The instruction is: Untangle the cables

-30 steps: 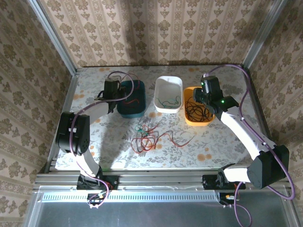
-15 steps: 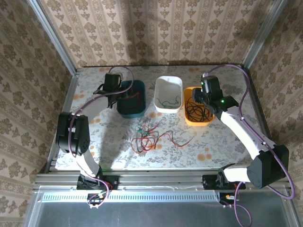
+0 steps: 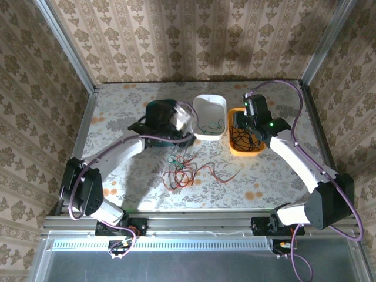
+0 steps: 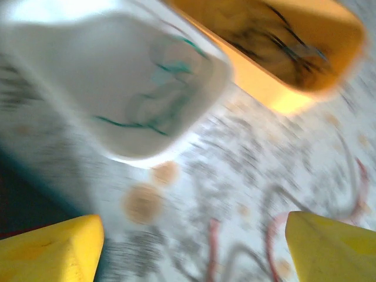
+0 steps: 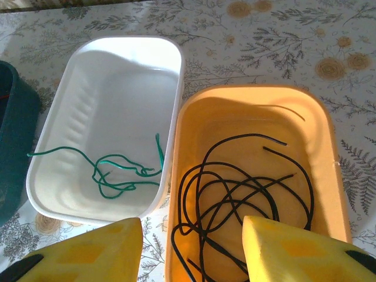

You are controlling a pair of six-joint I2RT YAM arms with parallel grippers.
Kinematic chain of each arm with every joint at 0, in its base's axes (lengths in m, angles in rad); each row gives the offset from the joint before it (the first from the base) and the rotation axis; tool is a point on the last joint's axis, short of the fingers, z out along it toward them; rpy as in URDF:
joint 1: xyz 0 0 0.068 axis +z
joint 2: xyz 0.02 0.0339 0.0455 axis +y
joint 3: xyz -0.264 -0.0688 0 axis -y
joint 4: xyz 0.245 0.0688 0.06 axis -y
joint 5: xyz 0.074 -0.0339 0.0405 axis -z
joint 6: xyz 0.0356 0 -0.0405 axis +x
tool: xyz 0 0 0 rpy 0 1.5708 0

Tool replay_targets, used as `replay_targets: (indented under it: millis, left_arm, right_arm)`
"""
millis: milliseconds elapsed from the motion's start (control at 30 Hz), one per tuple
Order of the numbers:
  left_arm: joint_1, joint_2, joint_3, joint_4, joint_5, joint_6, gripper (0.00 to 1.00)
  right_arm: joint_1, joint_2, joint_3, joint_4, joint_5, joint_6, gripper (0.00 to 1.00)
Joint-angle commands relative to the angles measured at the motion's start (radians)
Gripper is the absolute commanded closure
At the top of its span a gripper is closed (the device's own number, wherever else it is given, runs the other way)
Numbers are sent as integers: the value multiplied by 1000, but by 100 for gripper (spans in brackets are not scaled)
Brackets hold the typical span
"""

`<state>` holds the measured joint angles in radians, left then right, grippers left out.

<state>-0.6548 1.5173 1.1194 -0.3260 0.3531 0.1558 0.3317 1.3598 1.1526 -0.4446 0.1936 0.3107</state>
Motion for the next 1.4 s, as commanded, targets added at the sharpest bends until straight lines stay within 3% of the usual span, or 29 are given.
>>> replay_targets:
  millis: [0,467,767,967,1033,1133,1200,1367]
  left_arm:
    - [-38,19,-55,-123,27,137,18]
    - [-3,116,-129,2,-50,149,19]
    - [36,138,-108,-29,-20,132,22]
    - [40,204,-47,-149,6,137,23]
    - [37,211,-41,-163,29,140,27]
    - [34,216,-30,-180,67,144,42]
    - [34,219,-14,-206,98,144,47]
    - [17,206,10,-267,114,170,36]
  right_arm:
    - [3,11,15,2,-13,-5,50]
    - [4,-23,-5,-10,7,-16,50]
    - [3,-31,-15,-3,5,-1,50]
    - [2,-33,-14,-4,7,3,50]
    - [2,-38,-20,0,10,2,50]
    - [2,-40,-25,3,10,4,50]
    - [3,-39,-23,1,10,5,50]
    - [1,-41,-24,2,10,1,50]
